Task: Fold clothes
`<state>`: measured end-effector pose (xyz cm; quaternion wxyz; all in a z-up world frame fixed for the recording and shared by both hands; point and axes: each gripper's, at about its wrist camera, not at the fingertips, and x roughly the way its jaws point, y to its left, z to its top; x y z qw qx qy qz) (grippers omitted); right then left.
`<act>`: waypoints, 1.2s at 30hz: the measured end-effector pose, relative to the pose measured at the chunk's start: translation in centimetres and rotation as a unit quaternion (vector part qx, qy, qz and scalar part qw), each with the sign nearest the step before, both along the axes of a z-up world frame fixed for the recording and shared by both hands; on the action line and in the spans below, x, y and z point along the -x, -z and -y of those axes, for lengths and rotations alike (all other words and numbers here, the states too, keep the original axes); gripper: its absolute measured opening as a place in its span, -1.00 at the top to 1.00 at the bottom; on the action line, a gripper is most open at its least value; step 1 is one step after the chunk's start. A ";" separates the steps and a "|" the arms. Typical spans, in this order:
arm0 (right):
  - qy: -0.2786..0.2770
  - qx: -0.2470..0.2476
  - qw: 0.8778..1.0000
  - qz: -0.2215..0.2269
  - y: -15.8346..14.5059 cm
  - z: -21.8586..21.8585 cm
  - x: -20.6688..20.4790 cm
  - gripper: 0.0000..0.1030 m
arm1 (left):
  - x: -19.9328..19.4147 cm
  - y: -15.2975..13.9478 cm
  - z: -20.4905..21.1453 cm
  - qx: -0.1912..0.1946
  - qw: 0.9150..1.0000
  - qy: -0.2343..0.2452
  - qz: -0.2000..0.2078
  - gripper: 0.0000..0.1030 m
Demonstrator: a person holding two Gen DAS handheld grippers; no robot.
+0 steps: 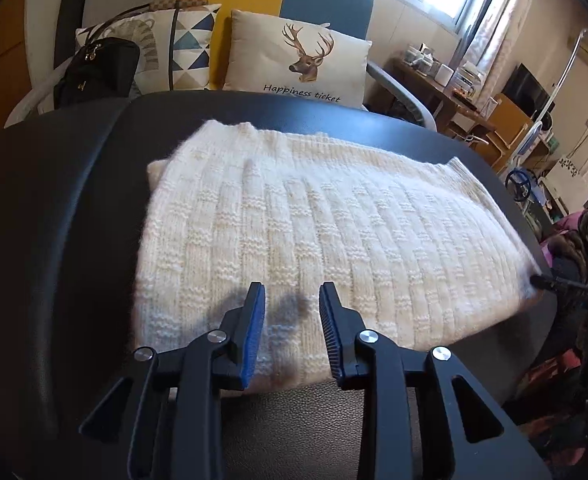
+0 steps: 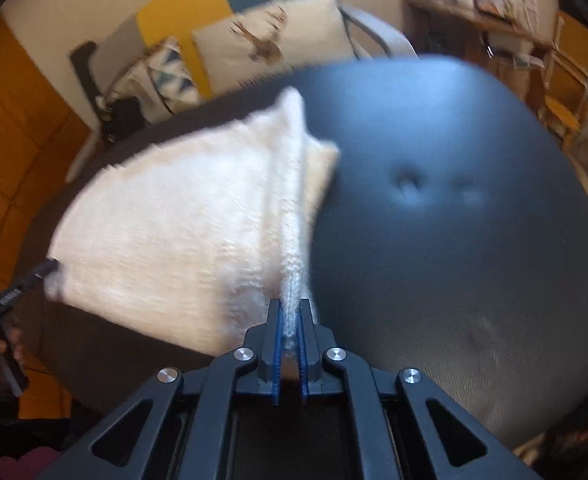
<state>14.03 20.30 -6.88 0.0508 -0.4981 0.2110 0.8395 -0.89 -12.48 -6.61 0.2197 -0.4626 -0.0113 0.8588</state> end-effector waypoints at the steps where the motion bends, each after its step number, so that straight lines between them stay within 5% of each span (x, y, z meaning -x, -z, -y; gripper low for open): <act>1: 0.004 0.001 1.000 0.014 1.2 -0.1 -0.1 0.91 | 0.2 0.2 0.0 0.005 1.000 0.000 0.003 0.40; 4: 0.015 -0.003 1.000 0.015 1.8 0.0 -0.5 0.91 | 1.1 0.1 -0.1 0.011 1.000 -0.004 -0.001 0.39; 7: 0.003 0.003 0.998 -0.059 -2.8 0.5 -1.2 0.91 | 2.0 -0.7 -0.3 0.017 1.000 -0.005 -0.018 0.38; 10: -0.028 0.002 0.997 -0.074 -5.6 1.9 -2.0 0.91 | 3.4 -0.3 -0.5 0.027 1.000 -0.007 -0.014 0.14; 17: 0.030 -0.031 0.997 0.065 2.2 -0.2 -3.1 0.97 | 4.5 1.4 -2.0 0.095 0.995 0.018 -0.016 0.12; 20: 0.045 -0.001 0.998 0.033 0.0 -1.0 -3.7 0.60 | 3.7 -0.7 -2.1 0.067 0.996 0.029 -0.042 0.12; 22: 0.053 -0.026 0.998 -0.005 -2.8 -0.9 -3.3 0.58 | 3.7 -1.8 -2.2 0.050 0.996 0.036 -0.063 0.12; 27: 0.016 -0.027 0.997 -0.073 -5.6 1.4 0.4 0.55 | 5.6 0.5 -3.4 0.105 0.993 0.039 -0.045 0.12; 30: -0.033 -0.019 0.999 -0.013 -2.2 3.6 2.9 0.56 | 5.1 2.1 -2.8 0.109 0.992 0.039 -0.054 0.11; 31: -0.056 -0.036 0.997 0.044 -0.2 4.4 3.1 0.63 | 4.5 2.2 -2.5 0.105 0.992 0.037 -0.064 0.11; 32: -0.089 -0.068 0.992 0.055 1.1 5.5 2.4 0.66 | 4.0 2.3 -2.3 0.101 0.992 0.033 -0.066 0.10; 36: -0.069 -0.049 0.996 0.028 0.7 3.7 0.3 0.71 | 3.0 2.2 -1.5 0.070 0.996 0.018 -0.050 0.10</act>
